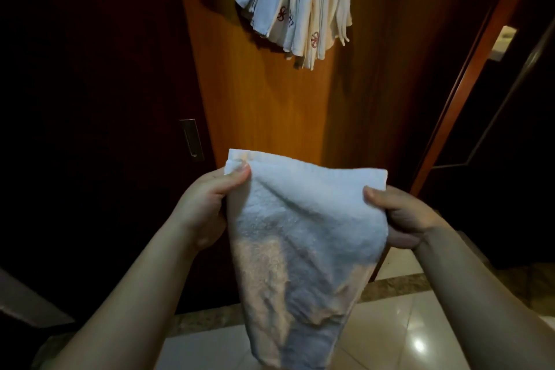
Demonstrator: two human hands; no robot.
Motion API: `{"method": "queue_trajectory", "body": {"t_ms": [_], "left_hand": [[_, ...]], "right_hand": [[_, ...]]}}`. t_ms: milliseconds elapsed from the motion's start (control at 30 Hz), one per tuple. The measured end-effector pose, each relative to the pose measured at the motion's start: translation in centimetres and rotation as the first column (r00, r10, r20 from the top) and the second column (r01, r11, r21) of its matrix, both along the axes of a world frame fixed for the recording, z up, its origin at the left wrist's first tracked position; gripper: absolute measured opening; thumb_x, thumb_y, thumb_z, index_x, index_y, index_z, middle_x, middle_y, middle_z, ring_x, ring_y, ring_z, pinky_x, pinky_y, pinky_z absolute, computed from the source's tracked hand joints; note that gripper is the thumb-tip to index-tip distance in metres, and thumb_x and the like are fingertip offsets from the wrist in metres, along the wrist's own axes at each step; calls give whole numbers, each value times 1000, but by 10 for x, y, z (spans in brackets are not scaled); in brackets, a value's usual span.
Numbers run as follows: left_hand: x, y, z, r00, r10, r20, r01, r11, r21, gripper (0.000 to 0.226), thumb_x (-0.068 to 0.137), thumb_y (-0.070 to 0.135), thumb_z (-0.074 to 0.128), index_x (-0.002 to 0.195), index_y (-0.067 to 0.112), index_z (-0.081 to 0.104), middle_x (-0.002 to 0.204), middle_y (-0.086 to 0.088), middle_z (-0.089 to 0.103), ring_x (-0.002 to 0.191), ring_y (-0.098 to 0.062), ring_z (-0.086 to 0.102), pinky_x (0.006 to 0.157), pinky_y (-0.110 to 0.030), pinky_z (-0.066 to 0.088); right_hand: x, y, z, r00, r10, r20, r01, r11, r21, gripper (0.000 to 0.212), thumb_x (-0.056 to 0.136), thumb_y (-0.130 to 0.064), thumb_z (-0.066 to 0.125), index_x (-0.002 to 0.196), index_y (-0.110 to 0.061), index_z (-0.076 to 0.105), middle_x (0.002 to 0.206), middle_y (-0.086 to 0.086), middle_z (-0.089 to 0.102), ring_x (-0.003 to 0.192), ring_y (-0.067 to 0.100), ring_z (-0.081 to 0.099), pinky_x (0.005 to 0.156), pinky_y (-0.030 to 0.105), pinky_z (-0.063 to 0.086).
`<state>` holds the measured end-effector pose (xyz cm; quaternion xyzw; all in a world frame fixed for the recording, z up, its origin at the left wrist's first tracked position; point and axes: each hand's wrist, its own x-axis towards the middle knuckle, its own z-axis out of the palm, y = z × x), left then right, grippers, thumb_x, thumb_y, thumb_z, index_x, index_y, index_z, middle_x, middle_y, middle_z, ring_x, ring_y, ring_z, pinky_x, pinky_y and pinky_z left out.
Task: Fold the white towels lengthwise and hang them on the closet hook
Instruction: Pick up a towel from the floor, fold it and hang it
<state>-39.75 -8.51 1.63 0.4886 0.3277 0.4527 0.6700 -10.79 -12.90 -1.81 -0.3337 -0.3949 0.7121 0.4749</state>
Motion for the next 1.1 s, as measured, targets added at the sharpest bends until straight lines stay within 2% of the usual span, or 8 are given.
{"method": "queue_trajectory", "body": {"t_ms": [133,233,367,467,600,800,967,1100], "left_hand": [[-4,8,-23,997,15,-79,-19,999,-50,23,83,28,63,91,19,82,98,-12,77,88,-22,75,67,-28,59],[-2,15,-45,969,105,-222,-117,992,-38,21,90,27,64,88,17,82,97,-12,77,87,-26,75,71,-34,60],[17,5,-82,887,311,-341,-302,950,79,21,98,31,60,97,20,78,93,-4,78,88,-24,75,85,-43,56],[43,-27,-100,814,456,-360,-431,889,152,22,99,42,55,104,35,75,93,13,77,90,-5,71,85,-37,56],[72,-70,-108,844,432,-319,-413,902,127,21,97,54,50,97,50,71,88,20,74,83,4,69,63,-12,49],[77,-84,-107,902,378,-209,-370,926,75,28,91,52,53,100,34,73,87,13,76,81,-1,71,60,-9,50],[56,-63,-101,901,404,-157,-392,914,107,18,92,51,61,99,42,75,94,6,77,91,-12,73,77,-29,56],[23,-32,-84,947,322,12,-322,946,38,21,86,32,61,91,25,81,96,-10,77,90,-23,73,82,-33,58]], "right_hand": [[-4,9,-24,999,-37,-23,36,997,-70,61,84,-29,81,136,-4,60,142,20,57,132,35,54,96,41,54],[-20,18,-35,965,-238,111,250,962,-108,50,89,-31,69,127,0,61,125,21,68,117,32,66,89,39,58],[-57,14,-53,655,-549,520,623,781,39,35,99,-48,55,104,-17,69,91,8,77,86,23,75,76,35,59],[-89,-10,-68,410,-630,660,657,705,265,40,100,-58,43,91,-28,68,83,0,72,77,9,69,62,22,49],[-118,-36,-84,517,-611,599,569,768,293,37,99,-61,38,114,-40,65,98,-23,72,94,-9,64,74,8,49],[-118,-36,-82,490,-620,613,479,779,405,17,97,-68,37,92,-79,50,93,-53,56,91,-22,58,69,-3,41],[-84,-29,-65,548,-580,602,471,809,351,23,79,-83,40,91,-74,58,90,-42,65,83,-19,62,59,5,48],[-36,-25,-50,888,-401,226,367,913,175,50,75,-68,74,107,-29,78,114,6,75,110,21,70,92,38,57]]}}
